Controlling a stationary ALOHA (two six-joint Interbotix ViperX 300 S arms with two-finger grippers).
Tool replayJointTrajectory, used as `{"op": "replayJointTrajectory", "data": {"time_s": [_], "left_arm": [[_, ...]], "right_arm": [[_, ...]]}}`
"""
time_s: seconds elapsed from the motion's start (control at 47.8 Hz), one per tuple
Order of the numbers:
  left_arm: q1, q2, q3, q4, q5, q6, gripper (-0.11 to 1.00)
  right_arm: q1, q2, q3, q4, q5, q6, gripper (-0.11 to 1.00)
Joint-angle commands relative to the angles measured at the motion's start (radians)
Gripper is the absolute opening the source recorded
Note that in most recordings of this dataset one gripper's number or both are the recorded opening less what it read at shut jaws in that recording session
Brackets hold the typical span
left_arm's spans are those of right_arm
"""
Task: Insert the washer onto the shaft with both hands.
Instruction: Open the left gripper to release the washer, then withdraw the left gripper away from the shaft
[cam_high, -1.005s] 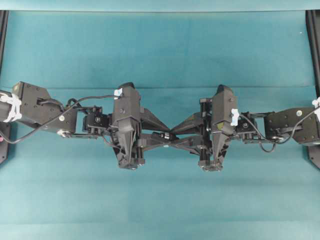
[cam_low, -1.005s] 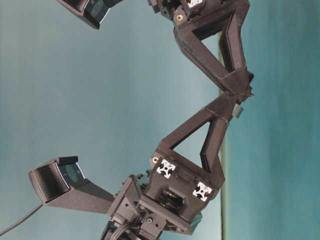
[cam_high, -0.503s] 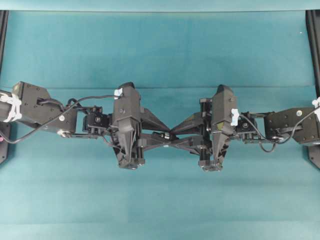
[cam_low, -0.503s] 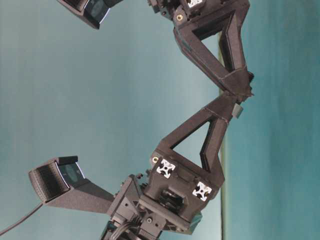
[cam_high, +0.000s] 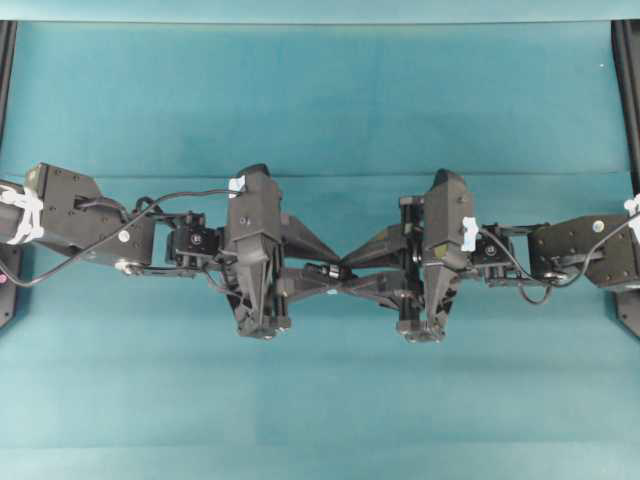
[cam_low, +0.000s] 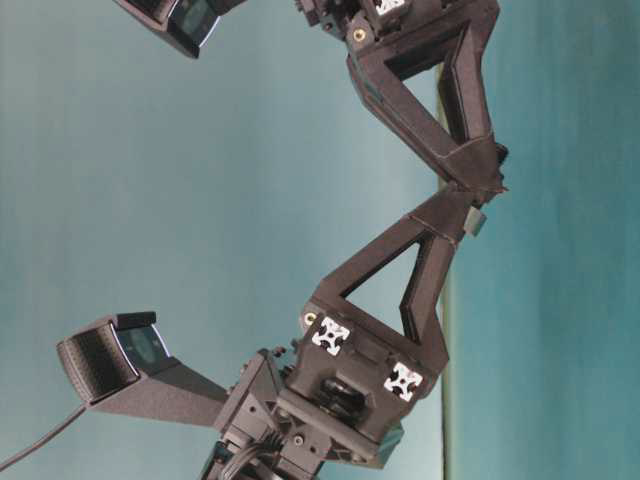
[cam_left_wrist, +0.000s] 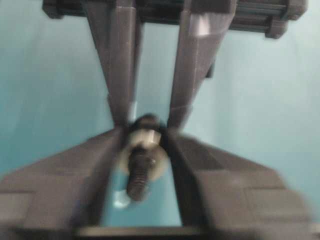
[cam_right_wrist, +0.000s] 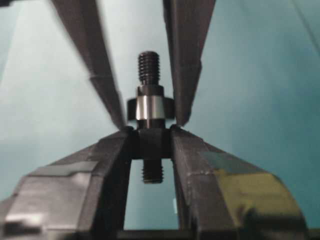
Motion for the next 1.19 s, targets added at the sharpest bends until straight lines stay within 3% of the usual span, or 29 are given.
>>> {"op": "replayJointTrajectory", "data": {"time_s": [0.0, 0.063, 0.67, 1.173], "left_arm": [[-0.002, -0.017, -0.023, 0.002, -0.011, 0.003, 0.60], [-0.002, -0.017, -0.025, 0.002, -0.012, 0.003, 0.66], [-0.002, -0.020, -0.021, 0.002, -0.012, -0.003, 0.64], [0.002, -0.115, 0.043, 0.002, 0.112, -0.005, 0.64]], "right_arm": [[-0.003, -0.012, -0.002, 0.003, -0.005, 0.003, 0.00], [-0.003, -0.017, 0.006, 0.003, -0.005, 0.003, 0.00], [-0.002, -0.021, 0.020, 0.003, -0.005, 0.006, 0.00], [-0.003, -0.021, 0.020, 0.003, -0.005, 0.006, 0.00]]}}
